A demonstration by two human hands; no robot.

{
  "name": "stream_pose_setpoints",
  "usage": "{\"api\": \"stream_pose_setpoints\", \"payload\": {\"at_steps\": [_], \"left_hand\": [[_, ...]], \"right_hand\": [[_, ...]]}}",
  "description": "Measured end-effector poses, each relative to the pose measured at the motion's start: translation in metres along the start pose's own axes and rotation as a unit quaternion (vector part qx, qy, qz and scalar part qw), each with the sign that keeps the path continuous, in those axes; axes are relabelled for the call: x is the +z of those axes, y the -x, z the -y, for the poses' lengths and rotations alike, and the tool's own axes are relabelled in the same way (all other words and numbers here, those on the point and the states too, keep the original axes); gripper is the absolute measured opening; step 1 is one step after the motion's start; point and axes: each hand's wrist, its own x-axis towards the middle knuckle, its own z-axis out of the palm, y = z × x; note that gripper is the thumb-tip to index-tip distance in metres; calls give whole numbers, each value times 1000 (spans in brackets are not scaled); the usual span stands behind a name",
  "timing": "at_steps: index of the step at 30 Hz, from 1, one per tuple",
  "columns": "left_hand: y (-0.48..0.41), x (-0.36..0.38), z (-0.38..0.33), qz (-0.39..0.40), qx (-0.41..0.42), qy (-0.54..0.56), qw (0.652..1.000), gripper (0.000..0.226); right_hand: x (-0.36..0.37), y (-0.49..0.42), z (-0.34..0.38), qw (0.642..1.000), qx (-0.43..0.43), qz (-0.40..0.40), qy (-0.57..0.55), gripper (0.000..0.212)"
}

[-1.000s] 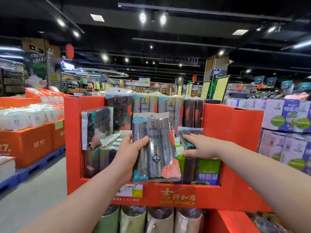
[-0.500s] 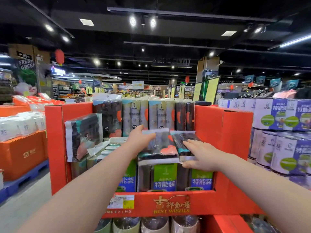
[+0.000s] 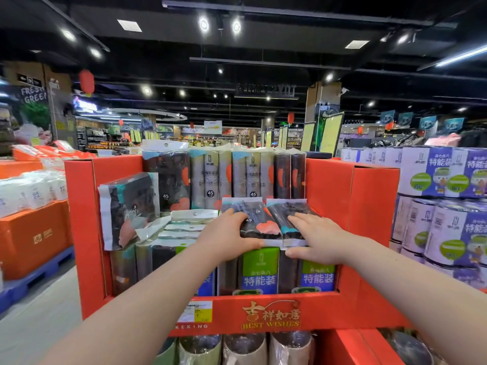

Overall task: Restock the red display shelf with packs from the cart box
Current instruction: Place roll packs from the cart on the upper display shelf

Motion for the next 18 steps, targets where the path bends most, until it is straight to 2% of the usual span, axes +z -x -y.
{"api": "stream_pose_setpoints", "payload": {"at_steps": [6,10,13,18], "left_hand": [[-4,3,5,2,-11,-57,998,81],[7,3,-6,-36,-20,-135,990,72],[21,7,-11,-58,14,-140,988,70],[54,7,-6,-68,63,-127,988,70]], "right_hand": [[-4,4,6,1000,22,6,7,87],[-5,7,13,997,78,21,20,90],[-8,10,19,992,118,21,23,91],[-8,32,37,990,134,-32,42,87]]}}
